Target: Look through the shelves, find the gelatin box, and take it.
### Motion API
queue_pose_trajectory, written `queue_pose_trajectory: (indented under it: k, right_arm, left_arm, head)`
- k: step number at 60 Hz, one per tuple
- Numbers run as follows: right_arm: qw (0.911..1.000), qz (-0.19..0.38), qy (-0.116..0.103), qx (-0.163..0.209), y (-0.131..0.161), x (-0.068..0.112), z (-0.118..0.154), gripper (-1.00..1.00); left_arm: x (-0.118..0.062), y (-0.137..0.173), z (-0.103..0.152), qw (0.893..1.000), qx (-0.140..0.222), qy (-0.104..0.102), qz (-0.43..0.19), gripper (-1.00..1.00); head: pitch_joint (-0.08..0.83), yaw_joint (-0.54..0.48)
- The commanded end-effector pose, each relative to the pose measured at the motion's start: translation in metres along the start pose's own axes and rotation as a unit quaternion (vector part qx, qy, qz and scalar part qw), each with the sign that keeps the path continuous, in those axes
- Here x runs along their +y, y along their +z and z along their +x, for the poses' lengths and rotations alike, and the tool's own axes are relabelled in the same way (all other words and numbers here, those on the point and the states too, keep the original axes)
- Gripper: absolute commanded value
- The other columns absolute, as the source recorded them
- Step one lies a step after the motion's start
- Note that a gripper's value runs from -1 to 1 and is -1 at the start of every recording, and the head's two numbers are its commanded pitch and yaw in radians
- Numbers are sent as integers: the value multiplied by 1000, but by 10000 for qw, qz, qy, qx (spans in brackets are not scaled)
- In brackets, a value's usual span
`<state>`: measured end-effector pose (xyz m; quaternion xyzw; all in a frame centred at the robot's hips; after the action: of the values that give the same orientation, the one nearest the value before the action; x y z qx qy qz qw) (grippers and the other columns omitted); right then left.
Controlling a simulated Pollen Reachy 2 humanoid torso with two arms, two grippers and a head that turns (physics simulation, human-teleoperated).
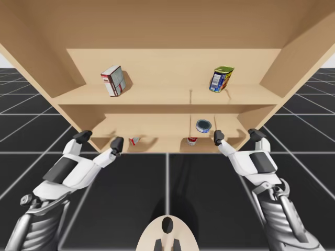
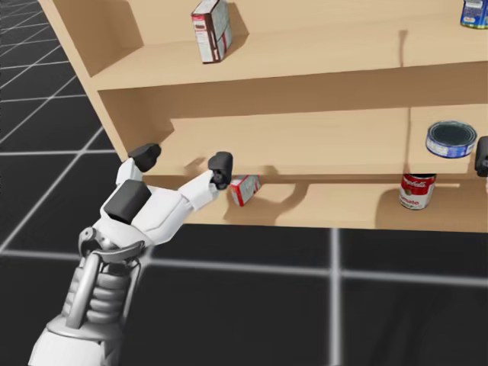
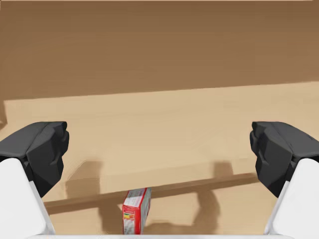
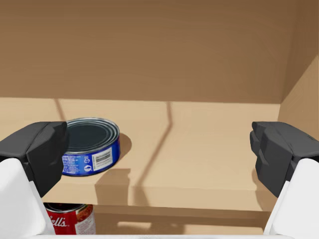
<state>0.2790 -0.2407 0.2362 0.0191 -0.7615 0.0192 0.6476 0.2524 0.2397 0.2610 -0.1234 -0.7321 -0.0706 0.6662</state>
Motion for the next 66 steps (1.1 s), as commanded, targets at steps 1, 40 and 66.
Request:
queue_pose_trajectory:
  k: [1,40,66]
  right_arm:
    - [10000,-21,-57,16,-1,1,-2,-1000]
    - [10000,-50,-22,-47,-2,-2,-1,-1000]
    - [10000,-50,-26,-45,-1,-2,-1,-1000]
  left_arm:
    - [-1,27,-8,9977,528,144,-407,-1000]
    - [20,-15,-99,9936,1104,157,-188,-1000]
    - [-1,-91,-121,9896,1427,178,-18,-1000]
  head:
    - [571,256]
    - [570,264]
    - [581,257]
